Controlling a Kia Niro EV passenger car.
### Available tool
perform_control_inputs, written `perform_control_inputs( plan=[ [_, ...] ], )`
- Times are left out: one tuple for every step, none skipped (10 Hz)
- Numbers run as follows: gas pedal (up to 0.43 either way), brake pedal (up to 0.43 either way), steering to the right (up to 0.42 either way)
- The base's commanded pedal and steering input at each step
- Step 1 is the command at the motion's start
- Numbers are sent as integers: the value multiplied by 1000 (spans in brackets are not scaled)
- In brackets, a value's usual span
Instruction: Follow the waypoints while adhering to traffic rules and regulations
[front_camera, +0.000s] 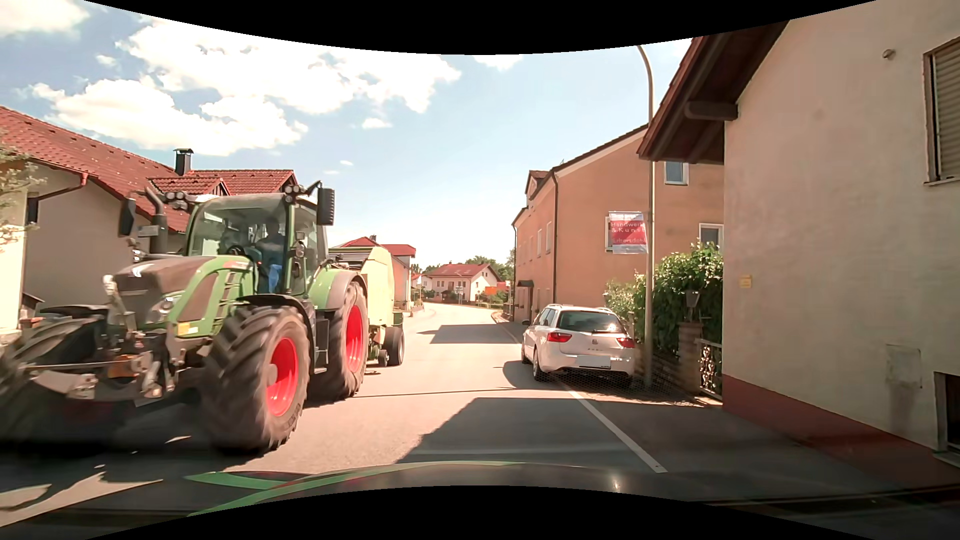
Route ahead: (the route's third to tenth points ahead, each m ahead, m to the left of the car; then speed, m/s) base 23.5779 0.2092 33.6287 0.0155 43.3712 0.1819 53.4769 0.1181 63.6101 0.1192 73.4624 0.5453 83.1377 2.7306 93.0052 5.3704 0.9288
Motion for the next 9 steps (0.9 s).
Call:
perform_control_inputs(
  plan=[
    [0,0,-95],
    [0,0,-95],
    [0,0,-96],
    [8,0,-101],
    [8,0,-108],
    [28,0,-116],
    [47,0,-127],
    [59,0,-134],
    [87,0,-144]
  ],
)
